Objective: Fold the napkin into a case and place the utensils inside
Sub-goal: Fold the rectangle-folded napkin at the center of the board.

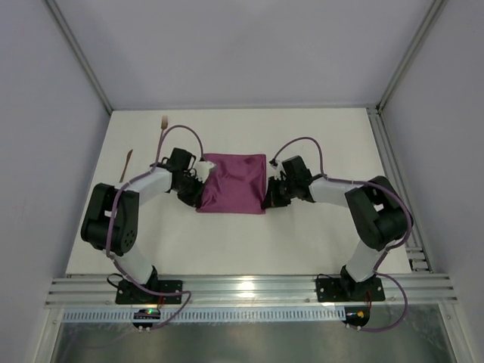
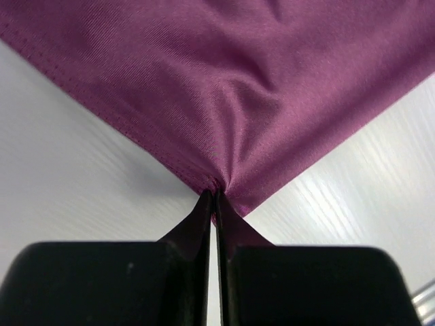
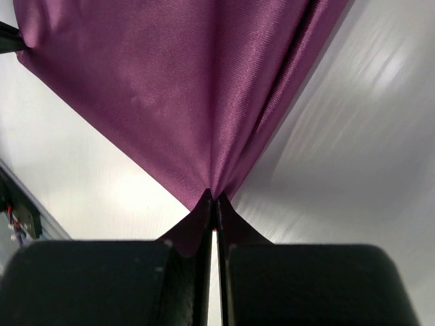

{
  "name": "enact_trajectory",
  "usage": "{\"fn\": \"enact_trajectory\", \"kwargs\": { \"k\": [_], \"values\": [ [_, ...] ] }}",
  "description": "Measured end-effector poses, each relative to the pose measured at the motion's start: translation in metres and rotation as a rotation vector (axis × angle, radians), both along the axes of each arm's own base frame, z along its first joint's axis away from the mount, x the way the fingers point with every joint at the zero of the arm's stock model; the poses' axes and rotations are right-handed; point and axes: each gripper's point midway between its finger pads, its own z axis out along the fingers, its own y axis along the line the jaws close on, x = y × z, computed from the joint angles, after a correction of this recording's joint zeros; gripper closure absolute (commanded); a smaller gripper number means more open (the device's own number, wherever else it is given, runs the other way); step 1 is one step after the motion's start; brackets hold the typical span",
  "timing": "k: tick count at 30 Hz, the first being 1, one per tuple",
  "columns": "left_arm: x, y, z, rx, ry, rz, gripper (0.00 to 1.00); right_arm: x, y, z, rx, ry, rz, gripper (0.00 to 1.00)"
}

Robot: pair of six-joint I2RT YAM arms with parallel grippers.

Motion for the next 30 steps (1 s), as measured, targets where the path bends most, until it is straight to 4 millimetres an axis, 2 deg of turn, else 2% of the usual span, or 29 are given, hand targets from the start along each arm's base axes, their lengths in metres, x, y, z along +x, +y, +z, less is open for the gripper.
{"fn": "enact_trajectory", "kwargs": {
  "k": [4,6,8,9,10,11,12,15,16,18,20,23,25,26,28,30],
  "values": [
    [-0.055,0.007,0.004,0.012,0.073,-0.121,1.0,-0.044,0.002,0.005,0.003,0.019,0.062,0.96],
    [-0.083,0.009,0.007,0.027,0.106,-0.199,0.97,-0.069,0.005,0.009,0.008,0.026,0.099,0.9],
    [-0.109,0.012,0.01,0.037,0.14,-0.279,0.71,-0.091,0.009,0.011,0.013,0.035,0.133,0.85],
    [-0.12,0.017,0.012,0.046,0.158,-0.313,0.58,-0.102,0.011,0.011,0.012,0.043,0.151,0.71],
    [-0.13,0.021,0.014,0.053,0.18,-0.333,0.41,-0.112,0.012,0.011,0.017,0.057,0.159,0.64],
    [-0.14,0.026,0.017,0.061,0.2,-0.358,0.35,-0.121,0.013,0.011,0.022,0.073,0.169,0.59],
    [-0.148,0.03,0.021,0.067,0.214,-0.379,0.34,-0.128,0.012,0.01,0.027,0.087,0.172,0.45],
    [-0.159,0.038,0.039,0.082,0.204,-0.403,0.31,-0.134,0.002,0.01,0.012,0.104,0.148,0.42],
    [-0.158,0.04,0.048,0.08,0.183,-0.394,0.31,-0.131,-0.001,0.013,0.007,0.096,0.134,0.42],
    [-0.14,0.041,0.068,0.062,0.104,-0.343,0.35,-0.118,-0.004,0.022,0.002,0.067,0.105,0.42],
    [-0.108,0.045,0.093,0.035,0.0,-0.242,0.43,-0.096,-0.003,0.039,0.01,0.014,0.08,0.42],
    [-0.056,0.058,0.115,0.002,-0.114,-0.078,0.44,-0.05,0.0,0.073,0.034,-0.119,0.04,0.45],
    [-0.028,0.064,0.112,-0.011,-0.138,-0.001,0.45,-0.022,0.003,0.092,0.044,-0.194,0.021,0.5],
    [-0.017,0.066,0.105,-0.017,-0.13,0.035,0.46,-0.006,0.004,0.099,0.046,-0.231,0.014,0.61],
    [0.005,0.065,0.086,-0.03,-0.105,0.082,0.47,0.02,0.008,0.103,0.037,-0.269,0.009,0.65],
    [0.019,0.061,0.065,-0.047,-0.059,0.116,0.47,0.039,0.012,0.097,0.02,-0.276,0.012,0.66]
  ]
}}
